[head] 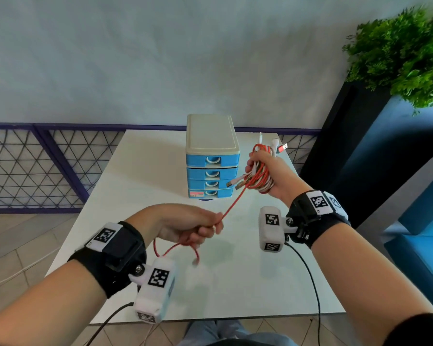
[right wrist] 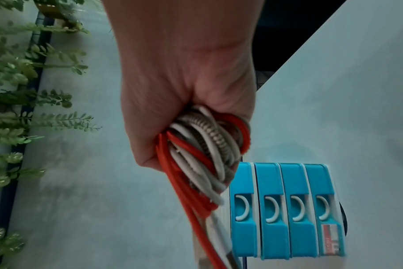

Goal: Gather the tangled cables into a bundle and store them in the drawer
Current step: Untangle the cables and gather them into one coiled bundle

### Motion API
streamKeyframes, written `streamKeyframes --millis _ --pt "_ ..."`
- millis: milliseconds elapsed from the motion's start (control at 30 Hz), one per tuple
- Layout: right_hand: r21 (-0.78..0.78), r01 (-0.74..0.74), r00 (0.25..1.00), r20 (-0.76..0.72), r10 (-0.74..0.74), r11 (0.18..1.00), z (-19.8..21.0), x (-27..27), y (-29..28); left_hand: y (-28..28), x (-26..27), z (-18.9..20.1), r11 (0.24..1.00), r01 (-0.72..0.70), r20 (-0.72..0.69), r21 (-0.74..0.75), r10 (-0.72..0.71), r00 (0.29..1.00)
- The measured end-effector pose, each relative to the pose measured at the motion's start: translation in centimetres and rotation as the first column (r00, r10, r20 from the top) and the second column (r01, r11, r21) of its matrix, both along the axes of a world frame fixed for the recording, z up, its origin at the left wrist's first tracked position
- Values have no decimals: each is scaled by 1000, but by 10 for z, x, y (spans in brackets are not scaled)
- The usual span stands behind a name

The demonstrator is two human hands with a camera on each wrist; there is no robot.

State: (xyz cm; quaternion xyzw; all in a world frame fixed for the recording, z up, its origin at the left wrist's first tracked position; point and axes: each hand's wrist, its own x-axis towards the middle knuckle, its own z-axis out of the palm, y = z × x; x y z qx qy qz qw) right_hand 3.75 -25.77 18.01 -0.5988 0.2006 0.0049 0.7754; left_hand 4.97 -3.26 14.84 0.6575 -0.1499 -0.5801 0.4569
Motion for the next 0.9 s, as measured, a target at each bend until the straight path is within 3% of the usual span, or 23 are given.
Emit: streamKeyframes --millis 100,133,200,300,367,433,667,800,900 --pt "88 -118 993 9 118 989 6 -4 2 3 6 -1 976 68 215 205 -113 970" --pt "95 -169 985 4 170 981 7 -5 5 0 9 1 963 54 355 266 -150 923" --pt "76 -256 966 -18 258 964 10 -5 12 -7 18 4 952 -54 634 301 -158 757" --pt "-78 -327 944 -63 323 942 15 -7 23 -15 29 11 964 -248 828 93 63 558" --pt "-143 -333 943 -66 327 932 17 -9 28 -19 33 18 953 -299 855 -46 193 482" --pt "-167 -329 944 -75 321 929 18 -10 31 -21 34 24 945 -315 870 -86 226 439" --pt "-530 -341 939 -156 306 777 15 -8 29 -22 34 25 928 -335 834 -163 311 456" --pt "-421 -381 923 -123 365 823 5 -8 36 -28 33 28 907 -369 805 -203 369 465" --pt "-305 -332 942 -65 328 893 1 -10 35 -25 34 32 910 -397 722 -119 354 595"
